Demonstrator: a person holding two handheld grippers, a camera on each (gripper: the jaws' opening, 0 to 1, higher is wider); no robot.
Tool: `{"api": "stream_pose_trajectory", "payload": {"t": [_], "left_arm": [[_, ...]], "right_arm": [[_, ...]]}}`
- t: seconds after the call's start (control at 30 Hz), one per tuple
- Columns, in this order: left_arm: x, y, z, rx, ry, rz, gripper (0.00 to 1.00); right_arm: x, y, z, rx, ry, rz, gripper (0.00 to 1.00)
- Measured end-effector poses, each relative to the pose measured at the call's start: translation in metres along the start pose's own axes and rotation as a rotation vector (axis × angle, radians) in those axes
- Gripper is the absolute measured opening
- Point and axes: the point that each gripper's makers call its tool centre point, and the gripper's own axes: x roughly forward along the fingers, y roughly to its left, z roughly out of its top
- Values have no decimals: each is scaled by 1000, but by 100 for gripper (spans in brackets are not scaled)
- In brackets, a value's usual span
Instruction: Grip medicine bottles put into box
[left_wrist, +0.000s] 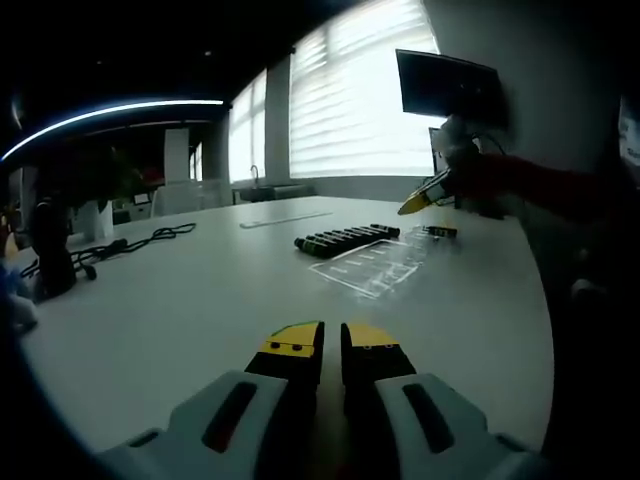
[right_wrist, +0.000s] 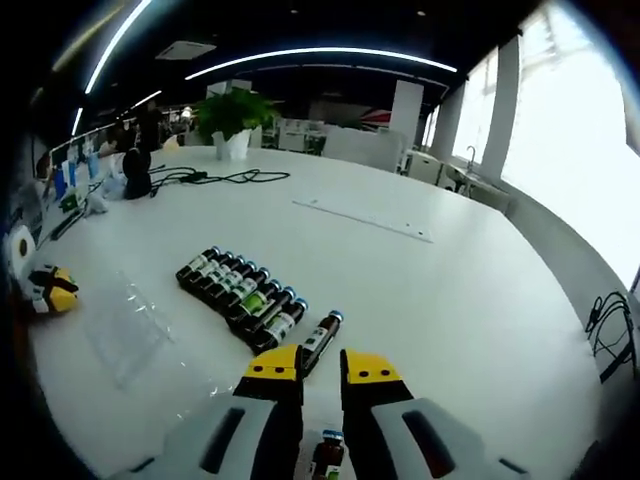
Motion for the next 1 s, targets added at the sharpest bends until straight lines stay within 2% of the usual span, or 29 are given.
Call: {"api": "stream_pose_trajectory", "payload": {"t": [0.37,1.0], "left_arm": [[0,0,0,-3,-3,-2,2],[0,-1,1,-3,-5,-3,2]], "right_arm": [[28,2,-5,33,42,11,14],[50,2,-13,69,93,2,14]]}}
